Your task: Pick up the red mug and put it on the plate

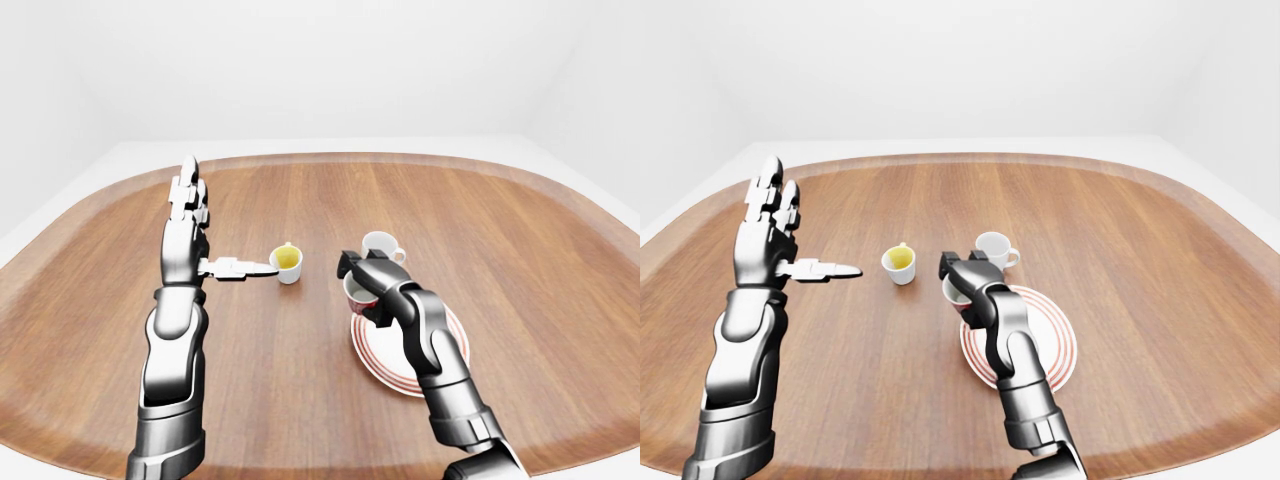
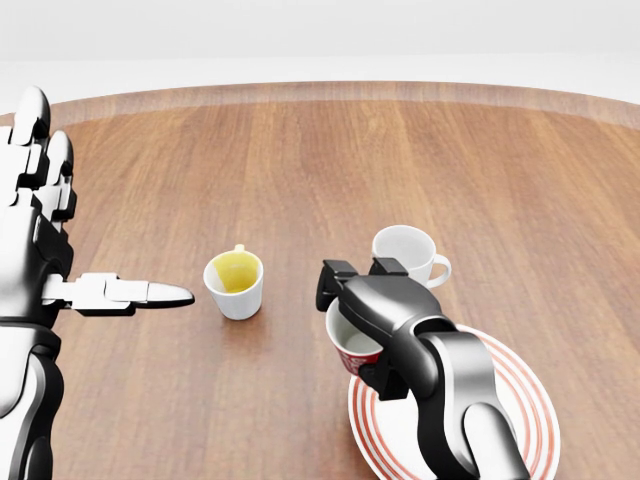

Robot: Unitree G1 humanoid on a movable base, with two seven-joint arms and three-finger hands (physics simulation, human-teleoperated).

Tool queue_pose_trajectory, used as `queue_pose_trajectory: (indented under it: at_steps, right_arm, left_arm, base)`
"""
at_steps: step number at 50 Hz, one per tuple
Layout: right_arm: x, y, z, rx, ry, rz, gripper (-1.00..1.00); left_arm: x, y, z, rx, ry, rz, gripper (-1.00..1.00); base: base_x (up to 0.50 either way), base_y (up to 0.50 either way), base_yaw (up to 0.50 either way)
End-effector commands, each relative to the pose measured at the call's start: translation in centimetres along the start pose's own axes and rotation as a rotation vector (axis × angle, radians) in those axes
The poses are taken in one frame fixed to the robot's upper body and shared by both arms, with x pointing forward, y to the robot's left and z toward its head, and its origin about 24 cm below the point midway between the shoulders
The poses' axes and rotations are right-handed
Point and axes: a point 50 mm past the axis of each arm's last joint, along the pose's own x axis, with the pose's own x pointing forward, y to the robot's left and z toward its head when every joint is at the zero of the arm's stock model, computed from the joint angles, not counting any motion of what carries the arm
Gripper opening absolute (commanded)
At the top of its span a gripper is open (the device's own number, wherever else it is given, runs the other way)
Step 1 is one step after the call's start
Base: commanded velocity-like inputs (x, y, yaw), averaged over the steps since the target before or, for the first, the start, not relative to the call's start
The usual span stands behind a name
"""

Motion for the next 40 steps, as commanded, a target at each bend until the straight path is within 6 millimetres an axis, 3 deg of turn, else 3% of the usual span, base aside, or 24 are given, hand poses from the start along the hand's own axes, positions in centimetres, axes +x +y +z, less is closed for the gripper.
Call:
queue_pose_trajectory:
  at_steps: [1,40]
  right_arm:
    - [-0.5,-0.2,-0.9,0.169,-0.077,-0.125,-1.0]
    - [-1.0,2.1,-5.5,0.276,0.043,-0.112,-1.0]
  left_arm:
    - [0.0,0.1,-0.3,0.0,0.015,0.002,1.0]
    - [0.0,-0.3,-0.4,0.001,0.018,-0.002,1.0]
  base:
    - [0.0,0.0,0.0]
    - [0.0,0.0,0.0]
